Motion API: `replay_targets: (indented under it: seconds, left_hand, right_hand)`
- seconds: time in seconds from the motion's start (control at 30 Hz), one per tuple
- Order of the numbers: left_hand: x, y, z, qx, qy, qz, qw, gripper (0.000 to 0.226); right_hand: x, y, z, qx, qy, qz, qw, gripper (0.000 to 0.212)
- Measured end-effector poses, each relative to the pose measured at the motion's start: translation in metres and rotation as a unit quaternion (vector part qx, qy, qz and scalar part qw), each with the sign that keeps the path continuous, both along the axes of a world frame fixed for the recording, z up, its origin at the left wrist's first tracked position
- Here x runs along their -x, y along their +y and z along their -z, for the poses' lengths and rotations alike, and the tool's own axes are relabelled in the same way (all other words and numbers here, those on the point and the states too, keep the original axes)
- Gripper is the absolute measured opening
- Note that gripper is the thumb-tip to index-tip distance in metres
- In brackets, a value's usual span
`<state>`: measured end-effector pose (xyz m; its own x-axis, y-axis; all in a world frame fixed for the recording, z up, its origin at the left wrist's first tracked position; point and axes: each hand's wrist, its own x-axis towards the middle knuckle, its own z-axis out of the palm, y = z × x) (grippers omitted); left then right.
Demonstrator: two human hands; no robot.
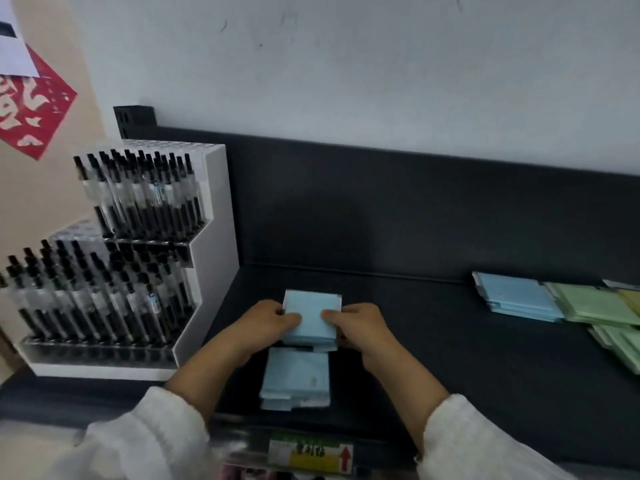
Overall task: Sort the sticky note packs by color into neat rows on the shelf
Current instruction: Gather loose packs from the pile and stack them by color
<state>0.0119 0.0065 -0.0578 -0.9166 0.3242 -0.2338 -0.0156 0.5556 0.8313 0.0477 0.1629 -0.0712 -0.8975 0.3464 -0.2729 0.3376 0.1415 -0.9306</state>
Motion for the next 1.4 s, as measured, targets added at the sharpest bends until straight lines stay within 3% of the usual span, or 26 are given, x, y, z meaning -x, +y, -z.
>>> replay_targets:
  seconds: [0.17,0.67,0.77,0.87,0.93,1.03,1.27,1.4]
  left_hand:
    - [0.009,0.002,0.010,0.055,0.006,0.006,0.998,0.028]
    - [0.017,0.000,0.015,0.080,0.002,-0.003,0.997,0.026]
    - [0.021,0.000,0.014,0.117,0.031,-0.024,0.992,0.045]
    - [0.016,0.011,-0.003,0.170,0.140,-0.054,0.974,0.069]
    - [0.007,0.026,-0.022,0.178,0.198,-0.029,0.964,0.072]
    - [-0.012,0.063,-0.046,0.153,0.218,0.045,0.963,0.070]
    - [-0.031,0.168,-0.050,0.153,0.129,0.191,0.961,0.056]
    - [-0.036,0.233,-0.038,0.138,0.104,0.192,0.966,0.046]
  right_hand:
    - [0.005,-0.006,0.004,-0.126,-0.025,0.012,0.992,0.029]
    - [0.001,-0.008,0.008,-0.164,0.013,-0.012,0.986,0.034]
    - [-0.001,-0.004,0.005,-0.130,0.004,-0.030,0.991,0.041]
    - [-0.010,0.014,-0.002,-0.119,-0.001,-0.046,0.992,0.054]
    - [-0.021,0.034,-0.010,-0.143,0.003,-0.042,0.989,0.059]
    - [-0.040,0.079,-0.026,-0.167,0.019,-0.003,0.986,0.056]
    - [-0.101,0.193,-0.039,-0.151,0.014,0.140,0.978,0.040]
    - [-0.121,0.248,-0.025,-0.130,-0.002,0.192,0.973,0.040]
